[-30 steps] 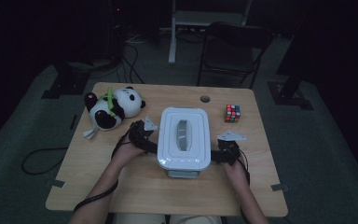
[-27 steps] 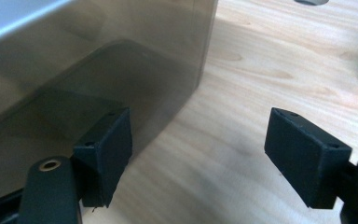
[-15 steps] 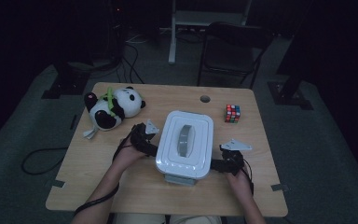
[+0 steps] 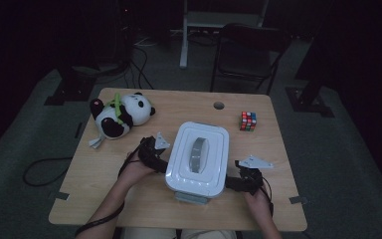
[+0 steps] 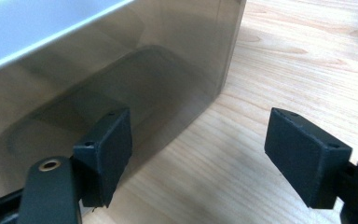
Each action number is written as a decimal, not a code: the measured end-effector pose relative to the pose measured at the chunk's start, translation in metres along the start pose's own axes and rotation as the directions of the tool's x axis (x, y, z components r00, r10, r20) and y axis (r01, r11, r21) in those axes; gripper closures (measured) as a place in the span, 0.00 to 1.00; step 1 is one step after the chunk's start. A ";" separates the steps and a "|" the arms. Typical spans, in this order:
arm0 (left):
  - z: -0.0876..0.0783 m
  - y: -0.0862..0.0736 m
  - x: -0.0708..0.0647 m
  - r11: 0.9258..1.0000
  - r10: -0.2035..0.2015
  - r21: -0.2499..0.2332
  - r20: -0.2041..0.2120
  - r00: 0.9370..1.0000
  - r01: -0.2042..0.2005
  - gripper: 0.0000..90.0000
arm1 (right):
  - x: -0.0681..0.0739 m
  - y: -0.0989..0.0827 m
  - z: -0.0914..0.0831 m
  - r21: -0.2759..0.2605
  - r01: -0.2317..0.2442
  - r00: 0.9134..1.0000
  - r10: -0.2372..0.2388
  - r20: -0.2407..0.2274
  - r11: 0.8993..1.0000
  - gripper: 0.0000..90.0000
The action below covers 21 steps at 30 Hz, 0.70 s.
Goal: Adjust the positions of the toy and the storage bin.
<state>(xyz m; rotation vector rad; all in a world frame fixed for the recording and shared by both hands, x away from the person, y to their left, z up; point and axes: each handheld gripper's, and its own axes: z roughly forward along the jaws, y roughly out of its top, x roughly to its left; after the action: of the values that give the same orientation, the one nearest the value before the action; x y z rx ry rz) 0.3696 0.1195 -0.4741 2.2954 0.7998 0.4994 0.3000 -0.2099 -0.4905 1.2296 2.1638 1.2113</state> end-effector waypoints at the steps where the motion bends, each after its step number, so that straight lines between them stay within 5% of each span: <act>1: -0.001 0.000 -0.001 1.000 0.006 0.001 0.002 1.000 -0.006 0.01 | 0.000 -0.001 -0.001 0.001 0.000 1.000 0.000 0.002 1.000 0.25; 15: -0.010 -0.006 -0.014 0.999 0.034 -0.005 0.024 0.999 -0.034 0.01 | 0.006 -0.012 -0.015 -0.005 -0.001 1.000 0.001 -0.019 1.000 0.25; 21: -0.009 -0.008 -0.013 1.000 0.013 -0.024 0.044 0.999 -0.012 0.01 | 0.005 -0.015 -0.019 -0.007 0.001 1.000 -0.001 -0.017 1.000 0.25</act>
<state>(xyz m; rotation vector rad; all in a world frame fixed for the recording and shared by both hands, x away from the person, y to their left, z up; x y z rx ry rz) 0.3514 0.1198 -0.4753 2.2834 0.7546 0.4592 0.2777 -0.2190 -0.4916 1.2200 2.1700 1.2325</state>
